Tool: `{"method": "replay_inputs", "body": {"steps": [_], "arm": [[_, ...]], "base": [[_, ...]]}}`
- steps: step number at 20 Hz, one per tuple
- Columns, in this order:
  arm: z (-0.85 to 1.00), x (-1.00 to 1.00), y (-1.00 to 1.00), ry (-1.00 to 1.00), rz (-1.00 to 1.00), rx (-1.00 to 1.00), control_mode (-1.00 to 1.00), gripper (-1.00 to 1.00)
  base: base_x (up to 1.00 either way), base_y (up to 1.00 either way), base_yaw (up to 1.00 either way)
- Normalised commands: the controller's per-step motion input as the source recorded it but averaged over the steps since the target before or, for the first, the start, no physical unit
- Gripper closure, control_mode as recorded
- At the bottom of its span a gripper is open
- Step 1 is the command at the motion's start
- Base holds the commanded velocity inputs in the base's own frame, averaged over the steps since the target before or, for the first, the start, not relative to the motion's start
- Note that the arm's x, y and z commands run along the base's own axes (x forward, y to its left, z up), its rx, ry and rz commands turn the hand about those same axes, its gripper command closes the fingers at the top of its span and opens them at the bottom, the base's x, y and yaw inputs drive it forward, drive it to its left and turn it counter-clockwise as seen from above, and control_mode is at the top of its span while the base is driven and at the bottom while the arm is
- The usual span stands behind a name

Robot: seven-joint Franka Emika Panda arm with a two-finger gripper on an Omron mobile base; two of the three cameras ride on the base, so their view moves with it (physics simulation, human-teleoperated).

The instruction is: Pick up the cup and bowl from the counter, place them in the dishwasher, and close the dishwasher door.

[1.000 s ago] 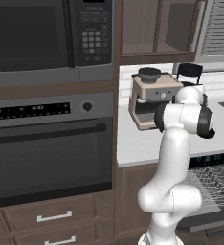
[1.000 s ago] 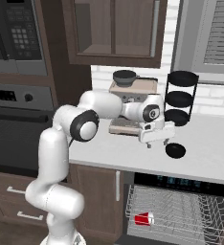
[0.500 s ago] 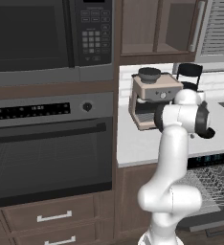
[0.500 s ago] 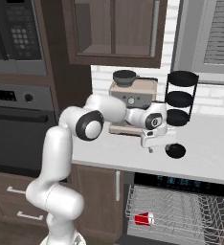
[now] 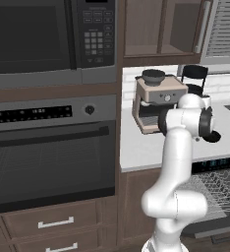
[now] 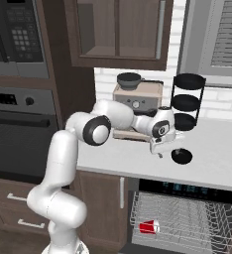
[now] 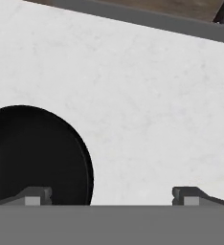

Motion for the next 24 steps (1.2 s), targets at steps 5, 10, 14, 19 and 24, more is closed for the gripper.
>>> {"method": "replay_inputs", "body": {"steps": [5,10,14,19,24], "arm": [[-0.12,0.33,-0.20,-0.01,-0.08,-0.09,-1.00,-1.00],[-0.29,0.19,-0.20,-0.01,-0.07,-0.07,-1.00,-1.00],[-0.34,0.01,-0.16,0.00,-0.07,-0.02,-1.00,-1.00],[-0.18,-0.16,0.00,0.00,-0.06,0.00,-1.00,1.00],[-0.16,-0.37,-0.05,0.00,-0.06,0.02,-1.00,1.00]], "base": [[0.00,0.00,0.00],[0.00,0.00,0.00],[0.00,0.00,0.00],[0.00,0.00,0.00],[0.00,0.00,0.00]]}}
